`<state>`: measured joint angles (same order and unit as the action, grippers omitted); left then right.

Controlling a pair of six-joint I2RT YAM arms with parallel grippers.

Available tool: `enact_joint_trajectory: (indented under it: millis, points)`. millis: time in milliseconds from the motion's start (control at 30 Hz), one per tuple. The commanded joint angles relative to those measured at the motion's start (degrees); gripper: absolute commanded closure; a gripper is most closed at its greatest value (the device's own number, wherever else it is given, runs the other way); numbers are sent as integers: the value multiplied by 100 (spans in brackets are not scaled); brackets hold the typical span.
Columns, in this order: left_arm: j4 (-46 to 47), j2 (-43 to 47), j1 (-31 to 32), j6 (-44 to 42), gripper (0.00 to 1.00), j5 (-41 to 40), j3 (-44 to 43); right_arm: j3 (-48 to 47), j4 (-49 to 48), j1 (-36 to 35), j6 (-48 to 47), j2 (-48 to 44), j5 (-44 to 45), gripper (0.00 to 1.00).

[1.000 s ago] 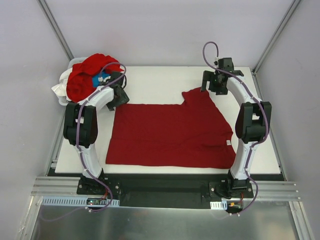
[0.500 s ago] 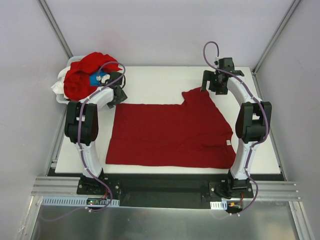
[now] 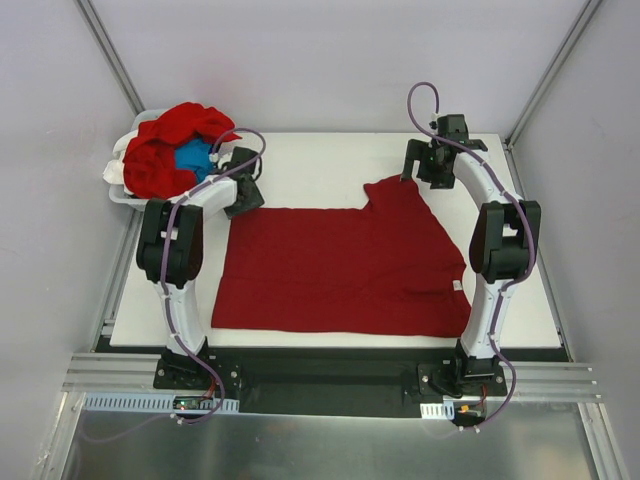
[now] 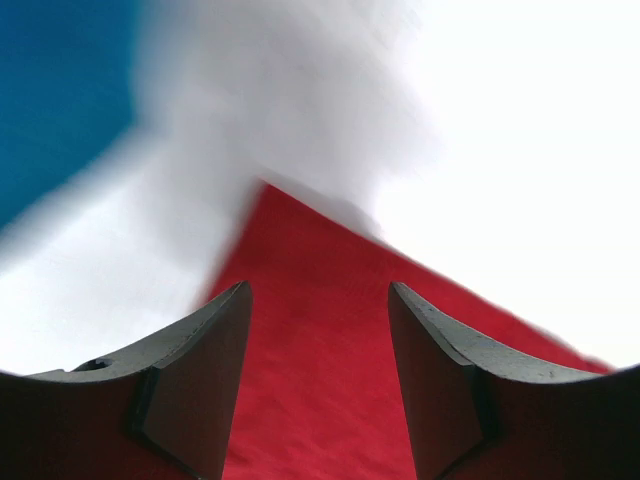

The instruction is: Fold and stack the t-shirts

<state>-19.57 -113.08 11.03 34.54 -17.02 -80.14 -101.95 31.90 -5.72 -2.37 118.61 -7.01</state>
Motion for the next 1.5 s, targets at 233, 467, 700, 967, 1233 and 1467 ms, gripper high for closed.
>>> enact_joint_trajectory:
  millis: [233,467,700,967,1233,1467]
  points:
    - [-73,5,330,79,43,-460,-90,-123,18,18,-9,-145,-187,4]
    - [-90,-12,-30,290,45,-311,-10,-351,79,27,-18,57,-126,4]
    - [-99,-250,-250,334,46,-215,-142,-387,282,0,-176,198,-29,4]
    - [-108,-443,-320,289,47,-188,-327,-475,282,0,-150,277,-47,4]
    - [-143,-514,-417,342,61,-39,-371,-624,290,0,-36,400,85,4]
    - [-284,-645,-417,325,76,-12,-547,-1204,396,-52,79,997,164,4]
